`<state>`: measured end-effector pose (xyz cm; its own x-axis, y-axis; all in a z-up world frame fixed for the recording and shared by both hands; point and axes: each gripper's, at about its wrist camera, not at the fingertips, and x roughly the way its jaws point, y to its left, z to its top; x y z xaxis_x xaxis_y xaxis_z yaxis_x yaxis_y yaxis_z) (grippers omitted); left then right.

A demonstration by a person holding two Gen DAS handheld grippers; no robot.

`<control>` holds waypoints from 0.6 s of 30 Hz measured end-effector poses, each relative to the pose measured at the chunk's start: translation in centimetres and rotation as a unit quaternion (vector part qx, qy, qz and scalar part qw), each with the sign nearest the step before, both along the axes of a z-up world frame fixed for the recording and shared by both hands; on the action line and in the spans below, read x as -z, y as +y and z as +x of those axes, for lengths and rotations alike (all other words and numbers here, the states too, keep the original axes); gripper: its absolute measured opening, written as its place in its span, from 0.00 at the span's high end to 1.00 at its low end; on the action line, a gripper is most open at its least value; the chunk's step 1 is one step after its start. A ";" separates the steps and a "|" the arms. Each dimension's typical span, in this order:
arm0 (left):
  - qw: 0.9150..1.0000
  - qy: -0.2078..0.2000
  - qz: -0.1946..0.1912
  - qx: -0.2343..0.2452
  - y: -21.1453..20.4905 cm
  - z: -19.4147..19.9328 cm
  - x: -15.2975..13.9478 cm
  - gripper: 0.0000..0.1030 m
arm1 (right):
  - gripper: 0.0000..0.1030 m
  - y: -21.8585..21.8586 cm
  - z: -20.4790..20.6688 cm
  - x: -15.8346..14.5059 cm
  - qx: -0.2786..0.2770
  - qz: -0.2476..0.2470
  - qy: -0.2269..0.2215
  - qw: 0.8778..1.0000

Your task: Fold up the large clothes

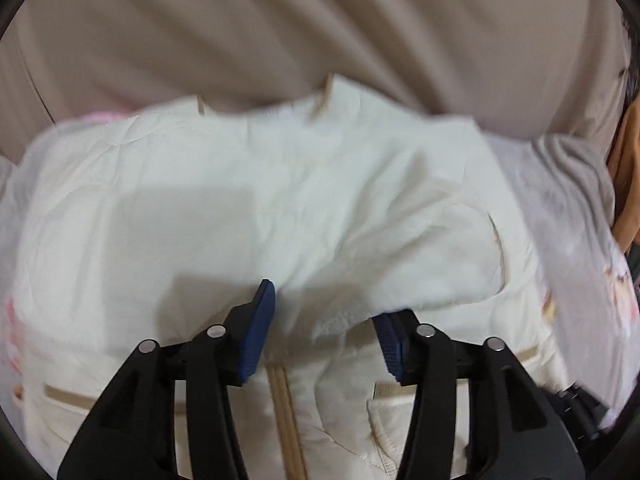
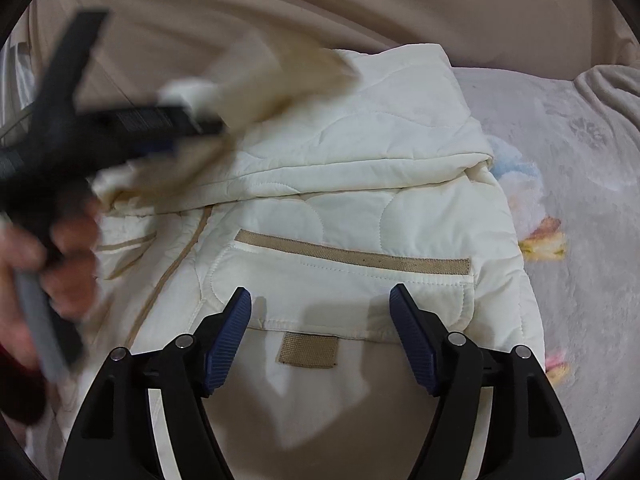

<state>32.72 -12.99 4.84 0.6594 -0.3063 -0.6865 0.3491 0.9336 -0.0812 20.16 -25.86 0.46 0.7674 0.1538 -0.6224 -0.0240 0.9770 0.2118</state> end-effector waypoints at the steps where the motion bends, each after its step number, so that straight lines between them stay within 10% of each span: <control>1: 1.000 -0.001 -0.002 -0.002 0.3 -0.3 0.5 0.46 | 0.31 -0.2 -0.1 0.0 0.000 0.006 -0.002 1.000; 11: 0.993 -0.003 -0.099 -0.057 14.0 -2.4 -1.9 0.15 | 0.28 -1.6 -0.8 -1.5 0.013 0.051 -0.031 0.998; 18: 0.959 0.075 -0.201 -0.186 26.2 1.9 0.1 0.16 | 0.27 -3.5 4.0 -4.7 0.017 0.132 -0.020 0.991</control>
<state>34.61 13.17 4.77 0.6780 -0.3295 -0.6571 -0.0449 0.8737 -0.4845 24.18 -29.38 5.12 0.7977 0.2806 -0.5338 -0.0053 0.8884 0.4591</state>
